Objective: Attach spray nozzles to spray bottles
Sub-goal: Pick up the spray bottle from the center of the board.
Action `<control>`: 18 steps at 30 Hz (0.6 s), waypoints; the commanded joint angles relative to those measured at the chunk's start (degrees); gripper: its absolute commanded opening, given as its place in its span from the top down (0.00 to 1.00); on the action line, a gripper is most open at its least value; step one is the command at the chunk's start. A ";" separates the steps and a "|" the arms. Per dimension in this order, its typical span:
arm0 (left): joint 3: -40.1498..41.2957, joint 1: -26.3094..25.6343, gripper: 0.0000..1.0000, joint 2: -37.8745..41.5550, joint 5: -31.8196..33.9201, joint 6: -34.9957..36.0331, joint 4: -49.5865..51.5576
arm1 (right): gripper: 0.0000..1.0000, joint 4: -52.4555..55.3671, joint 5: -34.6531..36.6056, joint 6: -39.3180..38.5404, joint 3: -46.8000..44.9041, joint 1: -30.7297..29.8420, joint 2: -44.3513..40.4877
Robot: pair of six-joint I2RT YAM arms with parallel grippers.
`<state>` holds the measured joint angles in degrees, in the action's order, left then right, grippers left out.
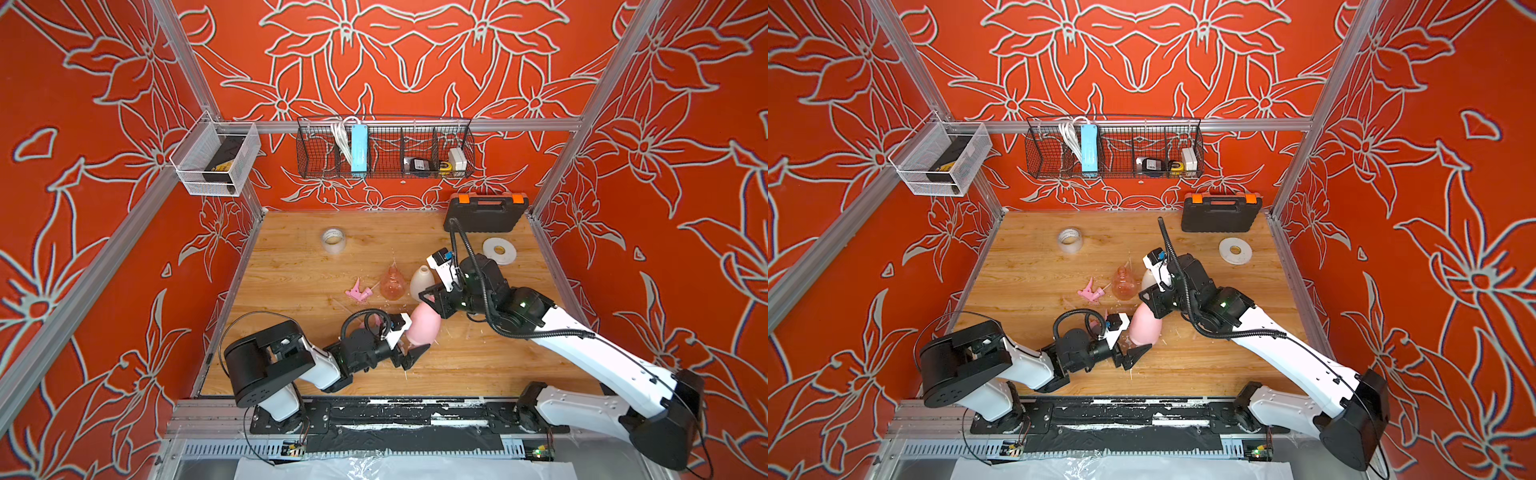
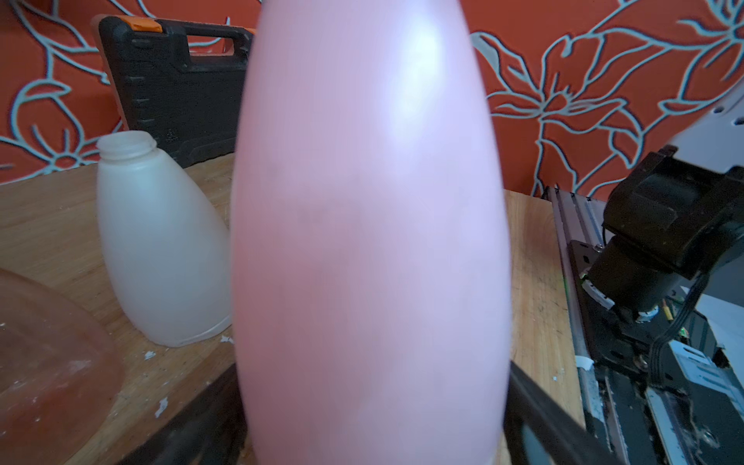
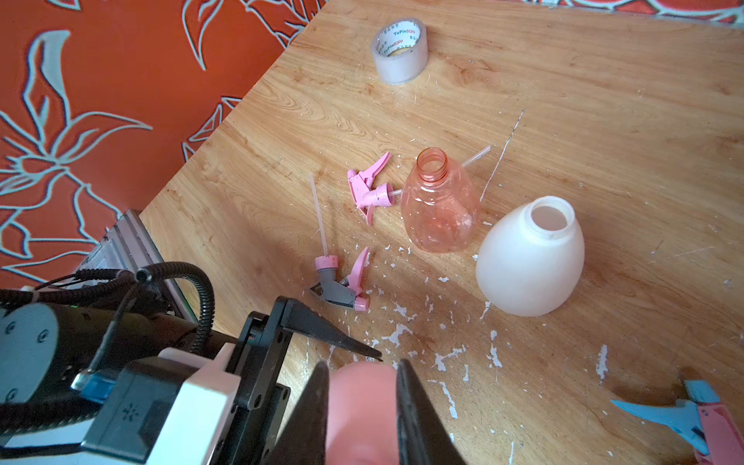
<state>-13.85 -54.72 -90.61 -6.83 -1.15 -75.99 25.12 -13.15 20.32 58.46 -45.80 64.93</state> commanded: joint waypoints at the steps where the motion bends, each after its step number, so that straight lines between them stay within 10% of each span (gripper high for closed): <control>1: 0.11 0.31 0.12 0.82 -1.11 0.36 -2.50 | 0.85 -1.53 -0.04 0.45 2.70 -0.69 0.47; 18: -1.82 0.84 0.31 3.41 -4.05 2.21 3.63 | 0.83 -1.37 0.97 0.16 3.59 -1.57 1.13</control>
<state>-15.33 -54.13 -89.01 -8.49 -0.21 -72.05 25.12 -12.10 20.25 59.83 -46.68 65.76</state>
